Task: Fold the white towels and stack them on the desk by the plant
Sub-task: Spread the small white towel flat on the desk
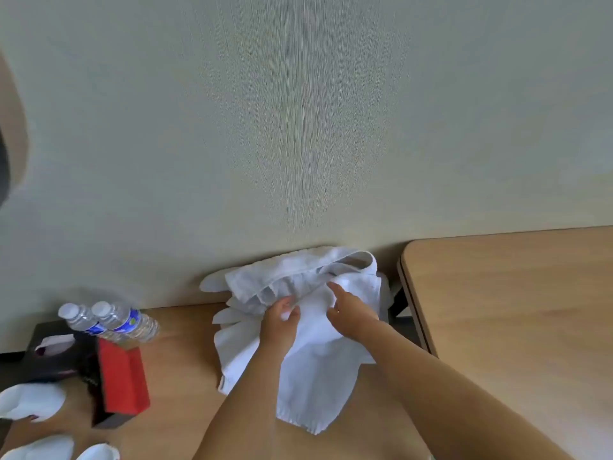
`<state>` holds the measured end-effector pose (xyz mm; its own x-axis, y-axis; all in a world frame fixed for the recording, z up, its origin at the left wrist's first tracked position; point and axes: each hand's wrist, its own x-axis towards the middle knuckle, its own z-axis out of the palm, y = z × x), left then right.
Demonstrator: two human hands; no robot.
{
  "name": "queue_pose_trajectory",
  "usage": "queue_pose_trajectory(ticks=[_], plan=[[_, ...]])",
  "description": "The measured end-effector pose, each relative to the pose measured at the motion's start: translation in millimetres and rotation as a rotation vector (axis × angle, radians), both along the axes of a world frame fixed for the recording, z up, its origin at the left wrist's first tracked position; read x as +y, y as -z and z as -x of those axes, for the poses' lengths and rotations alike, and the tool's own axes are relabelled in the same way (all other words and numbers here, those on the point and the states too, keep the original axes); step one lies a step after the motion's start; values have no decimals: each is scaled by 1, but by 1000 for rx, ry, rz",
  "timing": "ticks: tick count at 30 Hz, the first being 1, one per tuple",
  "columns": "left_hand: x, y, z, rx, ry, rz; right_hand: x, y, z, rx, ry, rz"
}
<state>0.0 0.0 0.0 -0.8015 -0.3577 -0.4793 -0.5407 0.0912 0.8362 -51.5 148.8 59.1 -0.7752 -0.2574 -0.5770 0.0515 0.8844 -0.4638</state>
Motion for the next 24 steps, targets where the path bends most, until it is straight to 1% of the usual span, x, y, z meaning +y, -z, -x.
queue_pose_trajectory(ticks=[7,12,18,20,22,24], plan=[[4,8,6,47,85,156,0,14,11,-15,-50,-83],[4,17,9,22,151,297,-1,19,17,15,-64,-155],[1,19,3,-13,222,412,3,21,15,138,-51,-176],[0,13,0,-79,234,542,4,21,13,187,-37,-170],[1,6,-2,-126,225,695,4,18,11,273,-36,-174],[2,-1,-3,-110,188,682,3,15,10,395,-55,-193]])
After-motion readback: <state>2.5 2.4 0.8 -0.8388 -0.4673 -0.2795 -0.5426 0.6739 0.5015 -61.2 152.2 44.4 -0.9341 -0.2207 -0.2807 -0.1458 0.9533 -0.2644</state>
